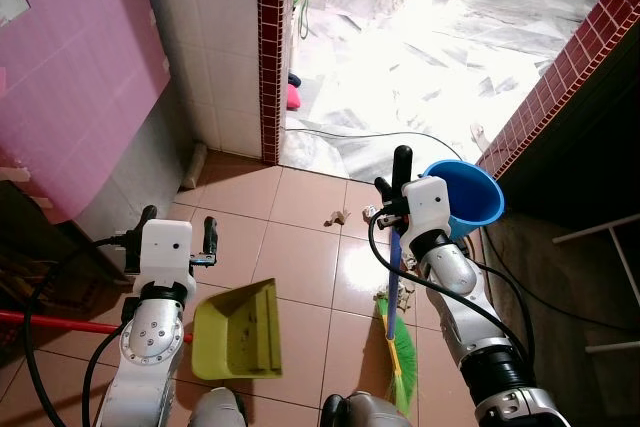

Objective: Sweep floor

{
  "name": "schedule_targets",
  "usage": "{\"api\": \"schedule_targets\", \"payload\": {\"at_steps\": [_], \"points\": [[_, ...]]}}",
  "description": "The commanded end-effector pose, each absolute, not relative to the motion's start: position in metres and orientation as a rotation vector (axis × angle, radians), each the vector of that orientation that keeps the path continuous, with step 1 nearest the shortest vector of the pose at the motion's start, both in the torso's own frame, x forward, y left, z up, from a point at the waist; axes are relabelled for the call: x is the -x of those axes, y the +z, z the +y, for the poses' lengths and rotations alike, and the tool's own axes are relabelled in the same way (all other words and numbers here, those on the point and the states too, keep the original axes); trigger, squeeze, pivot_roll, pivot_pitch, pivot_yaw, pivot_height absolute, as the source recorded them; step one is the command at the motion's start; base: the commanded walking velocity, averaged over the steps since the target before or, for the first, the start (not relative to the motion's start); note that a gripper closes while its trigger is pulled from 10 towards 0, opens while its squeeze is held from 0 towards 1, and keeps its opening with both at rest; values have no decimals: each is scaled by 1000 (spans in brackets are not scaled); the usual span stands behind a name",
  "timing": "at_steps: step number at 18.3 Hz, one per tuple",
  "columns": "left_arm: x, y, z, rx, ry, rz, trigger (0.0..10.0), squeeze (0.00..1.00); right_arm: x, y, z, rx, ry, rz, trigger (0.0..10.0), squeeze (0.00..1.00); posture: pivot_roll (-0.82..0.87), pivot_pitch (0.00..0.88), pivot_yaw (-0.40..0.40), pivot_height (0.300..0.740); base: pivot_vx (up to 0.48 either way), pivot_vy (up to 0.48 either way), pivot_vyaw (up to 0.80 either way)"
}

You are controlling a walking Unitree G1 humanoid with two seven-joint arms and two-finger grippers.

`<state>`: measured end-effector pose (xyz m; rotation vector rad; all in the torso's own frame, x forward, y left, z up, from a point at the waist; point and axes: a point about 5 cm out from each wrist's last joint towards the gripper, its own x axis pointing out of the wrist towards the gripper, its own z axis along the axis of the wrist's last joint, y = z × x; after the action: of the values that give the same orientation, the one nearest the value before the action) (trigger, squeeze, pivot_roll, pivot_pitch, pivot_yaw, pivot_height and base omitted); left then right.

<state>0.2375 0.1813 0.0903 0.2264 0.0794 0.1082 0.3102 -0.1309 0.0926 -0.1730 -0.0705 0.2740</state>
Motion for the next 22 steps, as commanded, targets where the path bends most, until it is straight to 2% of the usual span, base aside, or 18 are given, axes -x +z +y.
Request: {"api": "schedule_targets", "payload": {"at_steps": [1,6,11,15,17,22], "points": [[-237,90,185,-230,132,80,10000,0,-313,98,-137,183,243,-101,10000,0,37,79,-82,740,0,0,0],[-231,83,184,-261,112,110,10000,0,-310,93,-143,166,195,-81,10000,0,47,39,-62,740,0,0,-574],[-234,84,178,-265,76,105,10000,0,-311,94,-144,173,186,-85,10000,0,37,45,-51,740,0,0,-784],[-231,84,176,-258,58,108,10000,0,-306,91,-146,177,183,-80,10000,0,32,58,-49,740,0,0,0],[-231,84,175,-255,54,110,10000,0,-306,91,-146,176,186,-75,10000,0,33,60,-50,740,0,-289,-234],[-231,83,175,-253,50,113,10000,0,-307,92,-146,180,187,-77,10000,0,31,56,-51,740,0,-287,-800]]}}
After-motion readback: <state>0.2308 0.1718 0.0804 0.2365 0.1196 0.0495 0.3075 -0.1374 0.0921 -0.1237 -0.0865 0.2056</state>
